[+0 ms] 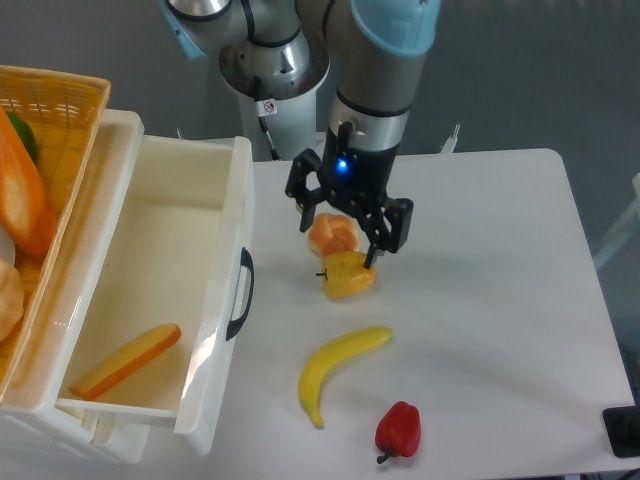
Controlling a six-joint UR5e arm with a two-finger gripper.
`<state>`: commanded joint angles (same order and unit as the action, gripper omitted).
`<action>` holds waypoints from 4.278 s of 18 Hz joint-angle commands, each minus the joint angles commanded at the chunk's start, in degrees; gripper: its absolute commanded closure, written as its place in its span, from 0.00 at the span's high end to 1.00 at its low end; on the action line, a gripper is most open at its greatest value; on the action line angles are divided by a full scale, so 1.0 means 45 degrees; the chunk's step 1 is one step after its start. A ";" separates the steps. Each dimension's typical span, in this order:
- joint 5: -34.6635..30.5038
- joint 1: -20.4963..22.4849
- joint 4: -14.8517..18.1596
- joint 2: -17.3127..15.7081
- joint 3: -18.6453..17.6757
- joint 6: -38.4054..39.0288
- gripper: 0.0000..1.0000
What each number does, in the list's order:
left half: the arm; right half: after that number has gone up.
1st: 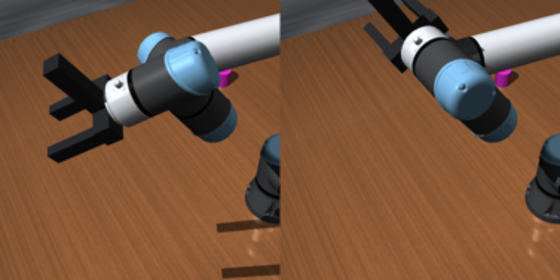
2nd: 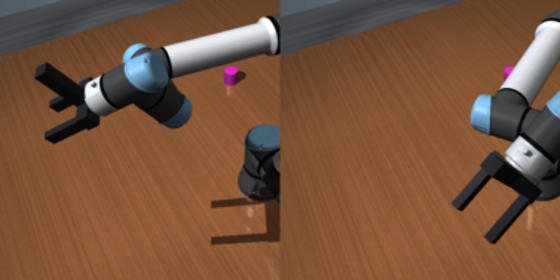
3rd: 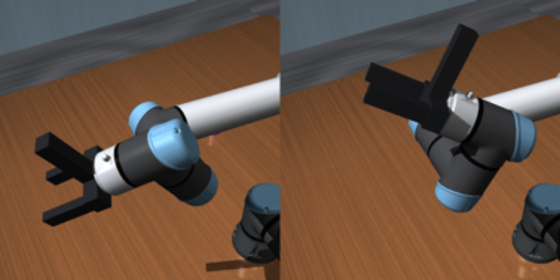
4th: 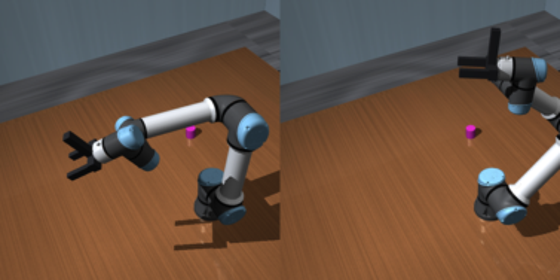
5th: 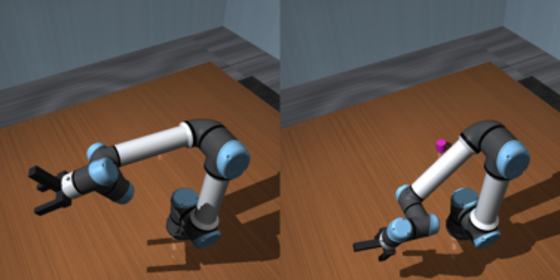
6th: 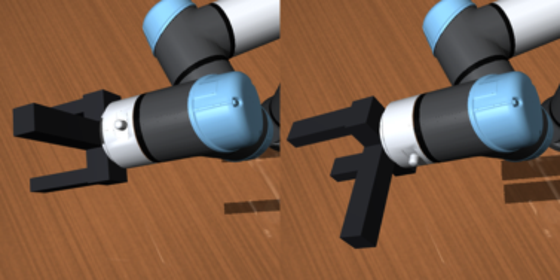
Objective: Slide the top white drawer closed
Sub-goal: 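Raise the gripper and move it away from the yellow pepper, then move the gripper toward the front face of the open white drawer, then push the drawer front with the gripper into the drawer unit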
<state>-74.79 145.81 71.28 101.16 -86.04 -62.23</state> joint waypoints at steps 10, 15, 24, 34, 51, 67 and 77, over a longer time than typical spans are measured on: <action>-0.3041 0.0157 -0.0488 0.0858 -0.0195 0.0739 1.00; -0.4121 0.0137 -0.0919 0.1288 -0.0195 0.1131 1.00; -0.4102 0.0079 -0.1329 0.1855 -0.0312 0.3707 1.00; -0.3360 -0.0897 -0.1329 0.2520 -0.0781 0.6188 1.00; -0.0801 -0.1503 -0.0294 0.3028 -0.0742 0.7714 1.00; -0.0391 -0.1757 -0.0196 0.2911 -0.0723 0.7988 1.00; -0.0059 -0.2088 -0.0215 0.2755 -0.0703 0.7988 1.00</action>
<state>-75.06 136.41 70.31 113.56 -89.21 -26.28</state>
